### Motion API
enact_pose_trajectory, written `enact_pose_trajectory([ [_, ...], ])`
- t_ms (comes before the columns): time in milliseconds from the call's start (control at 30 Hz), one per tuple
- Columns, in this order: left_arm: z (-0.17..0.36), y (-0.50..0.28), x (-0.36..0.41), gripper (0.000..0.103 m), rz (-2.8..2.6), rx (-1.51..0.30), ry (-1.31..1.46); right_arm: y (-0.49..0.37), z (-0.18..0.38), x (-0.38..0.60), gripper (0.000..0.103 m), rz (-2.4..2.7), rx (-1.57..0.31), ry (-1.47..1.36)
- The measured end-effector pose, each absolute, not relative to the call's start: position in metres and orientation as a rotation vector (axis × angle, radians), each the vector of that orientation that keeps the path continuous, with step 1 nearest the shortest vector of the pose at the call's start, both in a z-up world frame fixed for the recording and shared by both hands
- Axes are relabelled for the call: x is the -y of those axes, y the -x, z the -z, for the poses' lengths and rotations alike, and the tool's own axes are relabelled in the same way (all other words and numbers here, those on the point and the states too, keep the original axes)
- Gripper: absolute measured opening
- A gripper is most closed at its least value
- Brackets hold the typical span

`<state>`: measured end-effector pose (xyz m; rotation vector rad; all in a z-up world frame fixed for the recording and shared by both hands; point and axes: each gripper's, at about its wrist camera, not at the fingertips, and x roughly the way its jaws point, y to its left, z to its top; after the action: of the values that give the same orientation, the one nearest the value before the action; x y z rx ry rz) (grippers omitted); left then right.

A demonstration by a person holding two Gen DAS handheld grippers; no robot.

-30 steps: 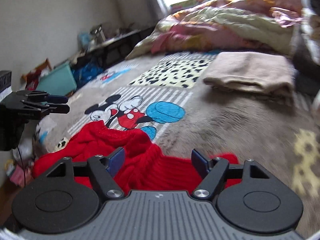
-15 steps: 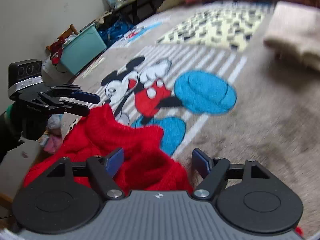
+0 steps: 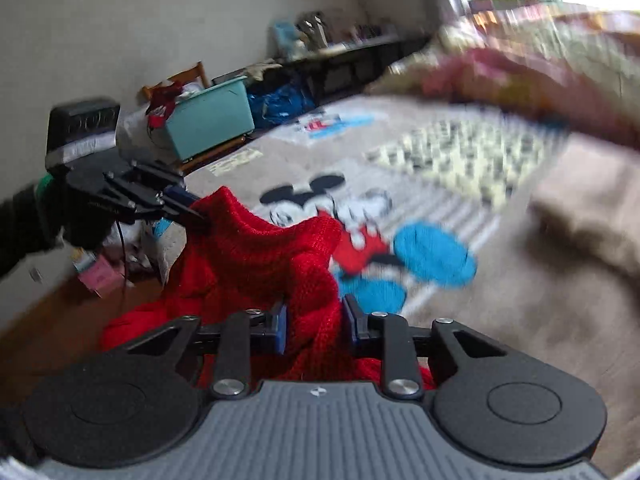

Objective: Fold clothes
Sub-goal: 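Lift the red sweater off the stack with both grippers and carry it over the bed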

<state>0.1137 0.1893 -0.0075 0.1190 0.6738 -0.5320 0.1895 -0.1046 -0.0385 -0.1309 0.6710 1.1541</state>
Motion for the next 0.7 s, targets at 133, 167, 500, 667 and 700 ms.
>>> enact_pose_trajectory([
  [133, -0.024, -0.128, -0.173, 0.014, 0.484, -0.646, -0.291, -0.178, -0.006, 0.090, 0.028, -1.113, -0.591, 0.357],
  [167, -0.031, -0.136, -0.169, 0.014, 0.459, -0.635, -0.331, -0.182, -0.016, 0.084, 0.028, -1.090, -0.574, 0.406],
  [500, -0.146, -0.145, -0.137, 0.014, 0.094, -0.146, -0.712, -0.209, -0.146, 0.045, 0.027, -0.745, -0.046, 0.601],
  [667, -0.107, -0.114, -0.127, 0.014, 0.033, -0.048, -0.955, -0.187, -0.136, 0.033, 0.027, -0.697, 0.151, 0.746],
  [700, -0.087, -0.111, -0.127, 0.014, 0.048, -0.082, -0.980, -0.184, -0.122, 0.029, 0.027, -0.708, 0.146, 0.785],
])
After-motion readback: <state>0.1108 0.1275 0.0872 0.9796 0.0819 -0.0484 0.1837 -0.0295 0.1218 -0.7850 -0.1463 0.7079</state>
